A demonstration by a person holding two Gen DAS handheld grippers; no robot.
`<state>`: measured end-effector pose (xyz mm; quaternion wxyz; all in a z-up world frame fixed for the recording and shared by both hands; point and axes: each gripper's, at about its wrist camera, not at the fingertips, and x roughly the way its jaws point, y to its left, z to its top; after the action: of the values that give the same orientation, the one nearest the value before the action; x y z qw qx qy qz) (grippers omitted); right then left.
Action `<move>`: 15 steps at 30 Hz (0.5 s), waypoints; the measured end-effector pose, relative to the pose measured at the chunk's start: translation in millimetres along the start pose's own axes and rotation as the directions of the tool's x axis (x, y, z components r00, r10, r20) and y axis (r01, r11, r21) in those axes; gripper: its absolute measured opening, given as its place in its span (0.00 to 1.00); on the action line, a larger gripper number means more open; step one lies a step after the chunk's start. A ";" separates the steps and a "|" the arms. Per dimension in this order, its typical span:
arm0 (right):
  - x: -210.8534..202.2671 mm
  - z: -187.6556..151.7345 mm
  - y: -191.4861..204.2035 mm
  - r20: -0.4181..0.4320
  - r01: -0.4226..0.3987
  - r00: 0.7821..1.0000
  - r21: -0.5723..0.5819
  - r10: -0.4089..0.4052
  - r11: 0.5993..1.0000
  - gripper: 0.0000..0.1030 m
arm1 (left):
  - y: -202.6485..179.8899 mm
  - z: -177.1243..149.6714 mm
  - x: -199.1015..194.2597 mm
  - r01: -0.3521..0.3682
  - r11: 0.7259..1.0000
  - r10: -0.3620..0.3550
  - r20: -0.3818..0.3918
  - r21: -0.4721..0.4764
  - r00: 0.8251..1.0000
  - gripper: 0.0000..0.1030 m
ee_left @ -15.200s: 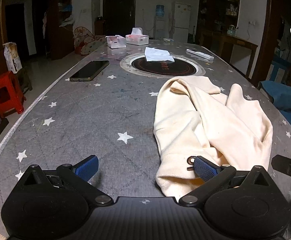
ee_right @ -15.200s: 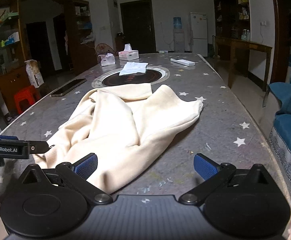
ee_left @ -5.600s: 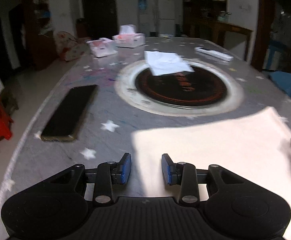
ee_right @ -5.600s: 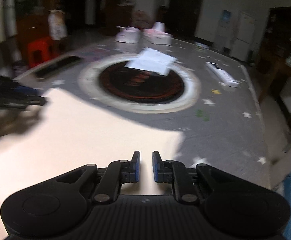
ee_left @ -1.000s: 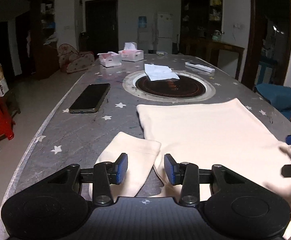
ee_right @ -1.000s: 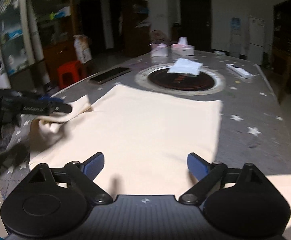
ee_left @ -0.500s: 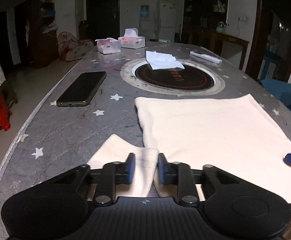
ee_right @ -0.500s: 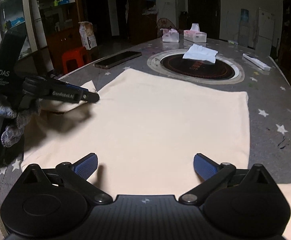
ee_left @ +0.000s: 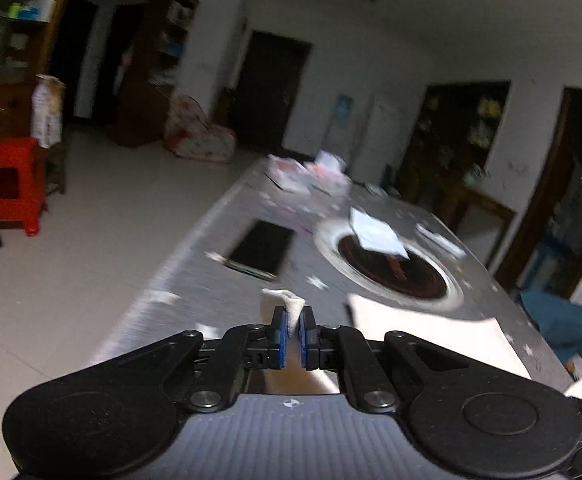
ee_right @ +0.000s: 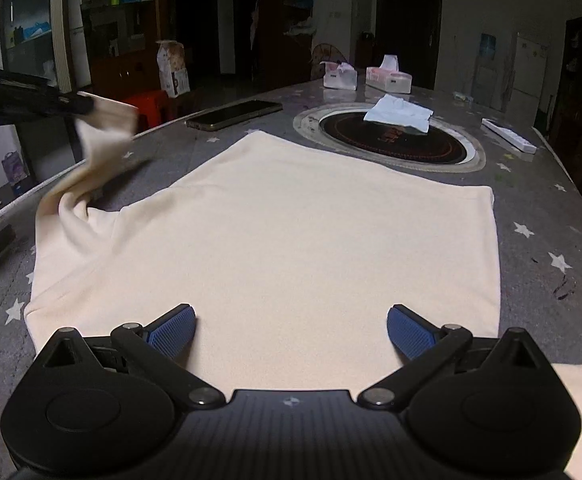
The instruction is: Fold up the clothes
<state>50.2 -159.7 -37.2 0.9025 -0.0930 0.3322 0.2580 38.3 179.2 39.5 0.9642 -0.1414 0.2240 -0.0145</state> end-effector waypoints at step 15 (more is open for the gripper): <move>0.2 -1.2 0.3 0.008 0.000 1.000 0.000 0.000 1.000 1.00 | 86.9 -47.6 -24.3 -0.139 0.989 0.135 -0.075 -0.050 0.988 0.07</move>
<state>49.5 -159.8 -38.2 0.9037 -0.0922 0.3286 0.2585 -7.4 252.2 -15.3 0.9501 -0.1515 0.2676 0.0528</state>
